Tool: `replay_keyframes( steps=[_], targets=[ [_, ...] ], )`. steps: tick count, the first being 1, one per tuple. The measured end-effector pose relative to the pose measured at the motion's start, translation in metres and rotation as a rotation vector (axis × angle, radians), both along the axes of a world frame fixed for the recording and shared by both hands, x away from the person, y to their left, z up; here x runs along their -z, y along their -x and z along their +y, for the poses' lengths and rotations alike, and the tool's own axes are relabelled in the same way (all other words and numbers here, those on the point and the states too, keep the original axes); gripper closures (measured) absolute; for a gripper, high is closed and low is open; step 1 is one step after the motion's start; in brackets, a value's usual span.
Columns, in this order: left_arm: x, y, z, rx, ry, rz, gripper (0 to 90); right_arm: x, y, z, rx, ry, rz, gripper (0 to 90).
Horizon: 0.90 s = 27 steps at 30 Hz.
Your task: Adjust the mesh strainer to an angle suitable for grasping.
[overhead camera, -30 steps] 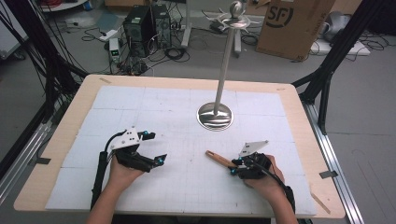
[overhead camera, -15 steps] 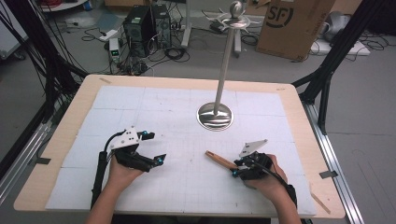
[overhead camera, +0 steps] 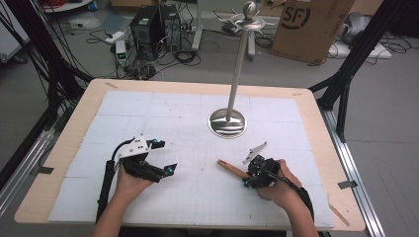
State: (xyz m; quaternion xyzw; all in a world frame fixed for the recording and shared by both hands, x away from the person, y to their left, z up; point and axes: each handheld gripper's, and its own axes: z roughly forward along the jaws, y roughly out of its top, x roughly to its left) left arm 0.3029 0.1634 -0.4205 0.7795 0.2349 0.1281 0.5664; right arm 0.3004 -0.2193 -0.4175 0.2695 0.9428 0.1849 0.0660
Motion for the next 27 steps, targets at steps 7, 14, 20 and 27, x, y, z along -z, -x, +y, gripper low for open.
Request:
replay_keyframes(
  steps=[7, 14, 20, 27],
  targets=[
    [0.000, 0.000, -0.001, 0.005, -0.004, 0.003, 8.4, -0.002, 0.000, 0.005, -0.007, 0.038, 0.005, 68.5],
    [-0.001, 0.000, 0.001, 0.004, 0.011, 0.007, 8.7, -0.002, 0.004, -0.005, -0.001, -0.090, -0.037, 68.6],
    [-0.001, 0.000, 0.001, 0.010, 0.014, 0.008, 8.7, -0.015, 0.008, -0.006, -0.014, -0.231, -0.138, 68.6],
    [-0.003, 0.002, -0.001, 0.027, 0.039, 0.011, 8.7, -0.025, 0.012, -0.013, -0.004, -0.373, -0.213, 68.6]
  ],
)
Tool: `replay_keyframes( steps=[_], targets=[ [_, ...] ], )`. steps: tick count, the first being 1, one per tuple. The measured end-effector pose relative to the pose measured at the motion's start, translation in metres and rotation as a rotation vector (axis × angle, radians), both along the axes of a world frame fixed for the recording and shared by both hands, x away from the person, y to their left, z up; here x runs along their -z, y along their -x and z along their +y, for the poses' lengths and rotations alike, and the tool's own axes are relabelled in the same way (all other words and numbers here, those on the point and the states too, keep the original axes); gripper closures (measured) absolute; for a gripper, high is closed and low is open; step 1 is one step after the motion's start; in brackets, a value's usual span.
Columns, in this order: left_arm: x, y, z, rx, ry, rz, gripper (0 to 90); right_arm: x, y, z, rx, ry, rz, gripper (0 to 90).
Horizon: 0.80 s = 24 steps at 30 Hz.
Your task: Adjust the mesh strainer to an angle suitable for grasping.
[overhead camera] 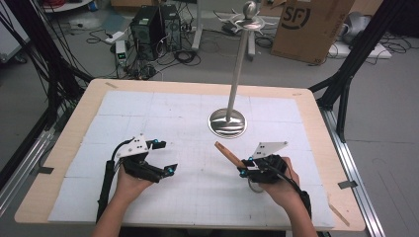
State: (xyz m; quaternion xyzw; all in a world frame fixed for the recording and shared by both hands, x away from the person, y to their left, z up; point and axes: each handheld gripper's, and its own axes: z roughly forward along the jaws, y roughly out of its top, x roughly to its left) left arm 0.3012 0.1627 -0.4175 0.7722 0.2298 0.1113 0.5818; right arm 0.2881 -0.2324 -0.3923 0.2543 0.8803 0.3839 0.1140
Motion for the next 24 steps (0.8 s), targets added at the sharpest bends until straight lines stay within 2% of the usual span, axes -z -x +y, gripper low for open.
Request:
replay_keyframes(
  steps=[8, 14, 18, 21, 24],
  targets=[
    [-0.003, 0.003, -0.006, 0.030, 0.018, -0.003, 8.8, -0.009, 0.003, -0.005, -0.027, -0.113, -0.047, 68.5],
    [-0.010, 0.005, -0.014, 0.079, 0.037, 0.004, 8.8, -0.015, 0.005, -0.005, -0.047, -0.180, -0.055, 68.5],
    [-0.017, 0.005, -0.021, 0.099, 0.042, -0.004, 8.8, -0.018, 0.004, -0.004, -0.061, -0.199, -0.059, 68.5],
    [-0.023, 0.003, -0.025, 0.119, 0.067, -0.007, 9.0, -0.020, 0.005, -0.003, -0.081, -0.212, -0.071, 68.6],
    [-0.028, 0.001, -0.032, 0.135, 0.053, -0.011, 9.1, -0.022, 0.006, -0.003, -0.093, -0.220, -0.077, 68.5]
  ],
)
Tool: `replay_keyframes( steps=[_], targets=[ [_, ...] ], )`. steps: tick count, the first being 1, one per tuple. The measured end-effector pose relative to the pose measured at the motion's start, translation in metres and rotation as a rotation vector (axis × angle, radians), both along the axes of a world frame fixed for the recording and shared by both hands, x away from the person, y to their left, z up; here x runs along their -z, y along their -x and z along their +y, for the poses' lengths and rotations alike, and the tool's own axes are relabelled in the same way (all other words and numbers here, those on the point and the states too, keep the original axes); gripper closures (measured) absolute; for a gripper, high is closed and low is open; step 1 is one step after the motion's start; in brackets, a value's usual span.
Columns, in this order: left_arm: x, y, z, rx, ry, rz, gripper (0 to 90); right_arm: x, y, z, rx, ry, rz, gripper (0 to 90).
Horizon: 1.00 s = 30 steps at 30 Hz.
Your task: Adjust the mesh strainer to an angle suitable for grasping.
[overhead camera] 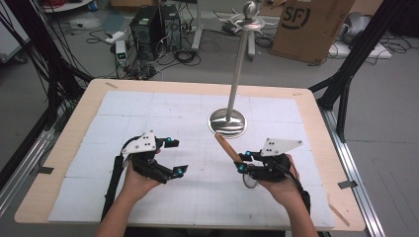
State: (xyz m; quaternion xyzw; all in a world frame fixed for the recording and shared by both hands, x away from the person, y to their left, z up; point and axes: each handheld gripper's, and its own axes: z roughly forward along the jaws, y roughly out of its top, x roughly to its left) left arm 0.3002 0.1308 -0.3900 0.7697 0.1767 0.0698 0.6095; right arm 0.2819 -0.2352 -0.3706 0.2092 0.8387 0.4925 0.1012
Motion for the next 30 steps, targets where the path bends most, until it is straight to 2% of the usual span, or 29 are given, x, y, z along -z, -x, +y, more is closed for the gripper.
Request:
replay_keyframes(
  steps=[6, 15, 20, 25, 30],
  targets=[
    [-0.010, -0.002, -0.011, 0.023, -0.003, -0.010, 10.8, -0.006, 0.001, 0.002, -0.026, -0.023, -0.019, 68.6],
    [-0.029, -0.004, -0.028, 0.071, 0.031, -0.038, 14.2, -0.012, 0.001, 0.008, -0.052, -0.042, -0.031, 68.6],
    [-0.032, -0.007, -0.035, 0.087, 0.035, -0.035, 18.2, -0.014, 0.001, 0.012, -0.066, -0.050, -0.033, 68.6],
    [-0.033, -0.010, -0.039, 0.111, 0.069, -0.025, 22.8, -0.016, 0.001, 0.016, -0.080, -0.050, -0.031, 68.6],
    [-0.038, -0.009, -0.045, 0.113, 0.047, -0.040, 23.8, -0.019, 0.002, 0.021, -0.092, -0.045, -0.032, 68.6]
  ],
)
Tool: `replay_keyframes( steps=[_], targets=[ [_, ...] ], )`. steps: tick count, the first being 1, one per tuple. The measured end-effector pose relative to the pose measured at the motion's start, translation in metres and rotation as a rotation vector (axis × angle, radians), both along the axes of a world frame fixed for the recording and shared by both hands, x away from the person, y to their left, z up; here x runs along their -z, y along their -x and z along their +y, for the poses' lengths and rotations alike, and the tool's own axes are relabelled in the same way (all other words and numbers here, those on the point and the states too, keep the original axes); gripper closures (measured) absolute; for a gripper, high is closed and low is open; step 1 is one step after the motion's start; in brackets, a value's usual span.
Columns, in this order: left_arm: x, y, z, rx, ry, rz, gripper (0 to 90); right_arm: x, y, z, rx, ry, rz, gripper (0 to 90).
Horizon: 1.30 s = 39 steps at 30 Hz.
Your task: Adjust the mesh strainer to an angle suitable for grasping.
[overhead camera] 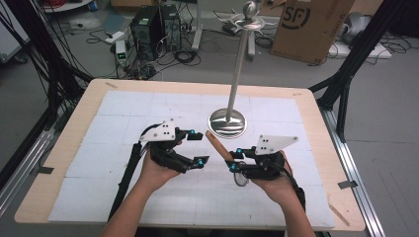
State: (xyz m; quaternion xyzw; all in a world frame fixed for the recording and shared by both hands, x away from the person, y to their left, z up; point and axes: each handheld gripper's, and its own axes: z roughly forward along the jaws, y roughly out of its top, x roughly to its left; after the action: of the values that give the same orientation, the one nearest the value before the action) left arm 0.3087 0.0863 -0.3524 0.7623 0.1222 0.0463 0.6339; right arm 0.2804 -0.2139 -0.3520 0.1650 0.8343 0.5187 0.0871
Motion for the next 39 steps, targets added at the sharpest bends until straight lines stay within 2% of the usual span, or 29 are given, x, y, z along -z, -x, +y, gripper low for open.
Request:
replay_keyframes(
  steps=[5, 14, 24, 26, 27, 34, 39],
  targets=[
    [-0.006, 0.002, -0.006, 0.032, 0.011, -0.009, 26.4, -0.002, 0.000, 0.005, -0.015, -0.004, -0.004, 68.6],
    [-0.007, 0.003, -0.011, 0.053, 0.011, -0.008, 32.8, -0.002, 0.001, 0.012, -0.042, -0.008, -0.008, 68.6],
    [-0.010, 0.005, -0.013, 0.078, 0.055, -0.008, 46.6, -0.004, 0.003, 0.013, -0.058, -0.030, -0.016, 68.6],
    [-0.010, 0.005, -0.013, 0.079, 0.054, -0.006, 49.1, -0.004, 0.003, 0.013, -0.062, -0.036, -0.027, 68.6],
    [-0.009, 0.006, -0.014, 0.072, 0.040, -0.013, 50.0, -0.004, 0.003, 0.013, -0.061, -0.040, -0.028, 68.6],
    [-0.010, 0.008, -0.016, 0.078, 0.046, -0.017, 56.5, -0.004, 0.004, 0.015, -0.074, -0.048, -0.019, 68.6],
    [-0.010, 0.010, -0.018, 0.080, 0.028, -0.023, 62.4, -0.003, 0.003, 0.015, -0.070, -0.047, -0.019, 68.6]
  ],
)
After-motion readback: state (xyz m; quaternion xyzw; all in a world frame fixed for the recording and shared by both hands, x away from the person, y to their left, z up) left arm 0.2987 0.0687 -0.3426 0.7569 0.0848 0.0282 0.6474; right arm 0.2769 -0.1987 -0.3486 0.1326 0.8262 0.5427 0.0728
